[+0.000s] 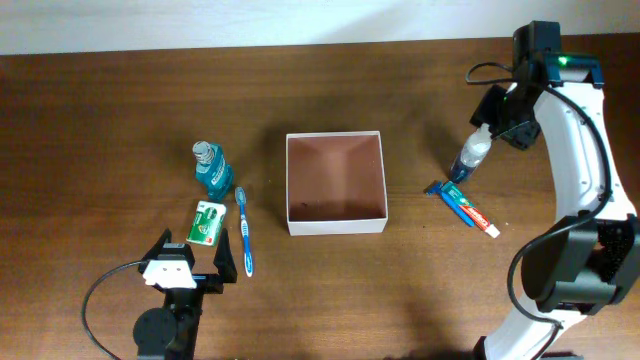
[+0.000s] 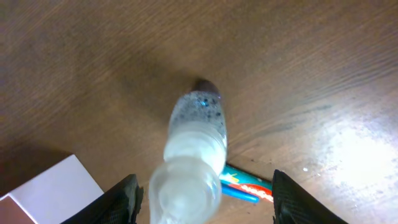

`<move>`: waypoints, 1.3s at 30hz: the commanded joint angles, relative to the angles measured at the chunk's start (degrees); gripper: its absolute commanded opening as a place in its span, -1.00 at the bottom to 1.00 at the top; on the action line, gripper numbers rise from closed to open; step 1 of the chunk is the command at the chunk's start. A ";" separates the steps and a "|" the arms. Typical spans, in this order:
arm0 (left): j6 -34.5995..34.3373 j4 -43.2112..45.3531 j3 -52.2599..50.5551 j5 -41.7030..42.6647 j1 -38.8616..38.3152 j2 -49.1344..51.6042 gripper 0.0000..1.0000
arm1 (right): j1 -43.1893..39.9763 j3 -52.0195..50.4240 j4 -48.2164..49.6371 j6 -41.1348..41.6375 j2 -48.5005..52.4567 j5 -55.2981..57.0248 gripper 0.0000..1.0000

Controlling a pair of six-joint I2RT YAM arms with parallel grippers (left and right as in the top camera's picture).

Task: Pack container
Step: 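Reach the right gripper to the foaming soap bottle and grasp it, then lift the soap bottle and lower it into the box's back-right corner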

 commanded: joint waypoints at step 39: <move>-0.50 0.24 -0.46 0.63 0.33 -0.55 0.99 | 1.66 0.31 0.15 -4.33 3.34 -0.52 -0.53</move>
